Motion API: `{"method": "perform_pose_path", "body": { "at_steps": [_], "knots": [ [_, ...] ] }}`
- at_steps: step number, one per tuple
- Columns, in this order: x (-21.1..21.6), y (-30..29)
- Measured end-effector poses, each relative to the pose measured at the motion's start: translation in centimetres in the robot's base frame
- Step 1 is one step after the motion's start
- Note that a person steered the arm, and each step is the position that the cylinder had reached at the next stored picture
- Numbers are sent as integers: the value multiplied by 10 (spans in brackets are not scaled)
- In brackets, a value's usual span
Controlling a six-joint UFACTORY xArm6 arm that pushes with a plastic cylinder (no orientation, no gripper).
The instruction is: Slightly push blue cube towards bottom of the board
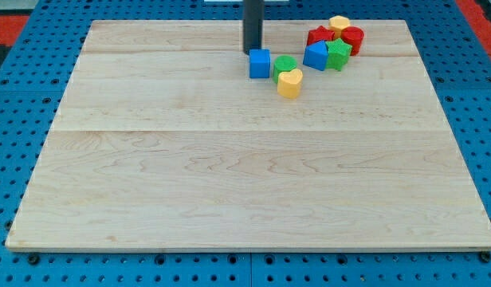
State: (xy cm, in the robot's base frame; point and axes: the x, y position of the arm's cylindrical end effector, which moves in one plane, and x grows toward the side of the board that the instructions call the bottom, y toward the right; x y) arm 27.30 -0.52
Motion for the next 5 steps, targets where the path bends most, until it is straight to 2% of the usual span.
{"method": "perform_pose_path", "body": {
  "at_steps": [1, 2, 3, 4, 5],
  "knots": [
    [21, -12],
    [24, -12],
    [-12, 2],
    [-9, 27],
    [17, 27]
  ]
}}
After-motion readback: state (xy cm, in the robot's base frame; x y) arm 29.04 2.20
